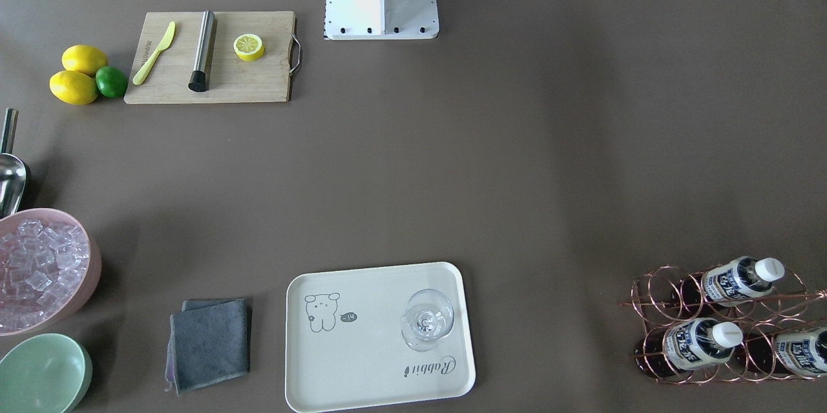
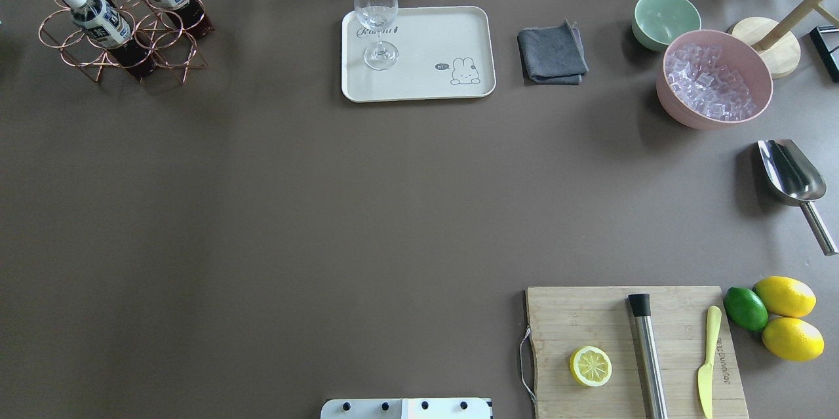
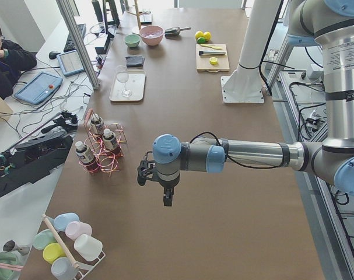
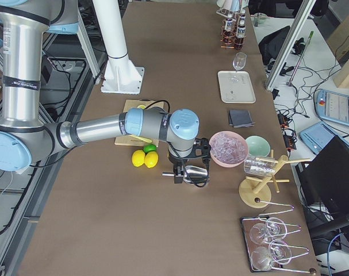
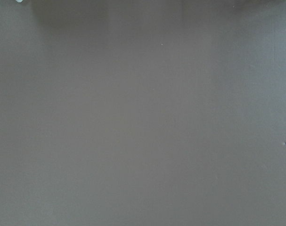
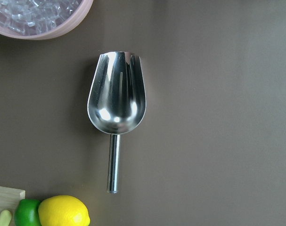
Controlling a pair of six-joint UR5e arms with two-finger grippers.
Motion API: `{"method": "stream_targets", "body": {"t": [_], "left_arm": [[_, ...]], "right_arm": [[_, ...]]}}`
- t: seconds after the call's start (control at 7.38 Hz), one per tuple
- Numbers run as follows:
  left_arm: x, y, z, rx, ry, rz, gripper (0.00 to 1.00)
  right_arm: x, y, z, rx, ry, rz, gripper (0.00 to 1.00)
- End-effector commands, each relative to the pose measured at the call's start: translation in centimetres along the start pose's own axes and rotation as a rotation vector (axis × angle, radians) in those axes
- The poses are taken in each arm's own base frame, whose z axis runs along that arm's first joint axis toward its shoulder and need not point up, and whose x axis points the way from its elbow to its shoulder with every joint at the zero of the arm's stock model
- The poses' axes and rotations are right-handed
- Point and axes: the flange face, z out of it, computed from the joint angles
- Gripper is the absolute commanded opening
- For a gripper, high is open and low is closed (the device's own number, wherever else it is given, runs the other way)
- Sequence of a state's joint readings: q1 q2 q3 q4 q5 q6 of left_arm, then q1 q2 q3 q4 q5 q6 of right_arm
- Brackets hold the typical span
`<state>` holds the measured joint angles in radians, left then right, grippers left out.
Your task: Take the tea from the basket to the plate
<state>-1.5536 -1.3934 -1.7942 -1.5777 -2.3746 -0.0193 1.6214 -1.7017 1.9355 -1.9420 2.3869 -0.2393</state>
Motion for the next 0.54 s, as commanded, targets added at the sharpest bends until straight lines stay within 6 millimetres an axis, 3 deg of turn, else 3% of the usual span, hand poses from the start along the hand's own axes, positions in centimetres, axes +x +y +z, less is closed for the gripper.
{"method": "stream_targets", "body": {"t": [0.0,0.14,0.41], "left_arm": [[1.6,-0.5,-1.3,0.026,0.001,0.032,0.98],[2.2,-1.1,-2.2,0.046,0.008,0.045,0.98],[7.7,-5.6,-6.2,0.132,0.039,0.168,0.98]], "right_arm": [[0.0,0.0,0.0,0.000,0.000,0.000,1.00],[0.0,0.0,0.0,0.000,0.000,0.000,1.00],[0.0,0.0,0.0,0.001,0.000,-0.001,1.00]]}}
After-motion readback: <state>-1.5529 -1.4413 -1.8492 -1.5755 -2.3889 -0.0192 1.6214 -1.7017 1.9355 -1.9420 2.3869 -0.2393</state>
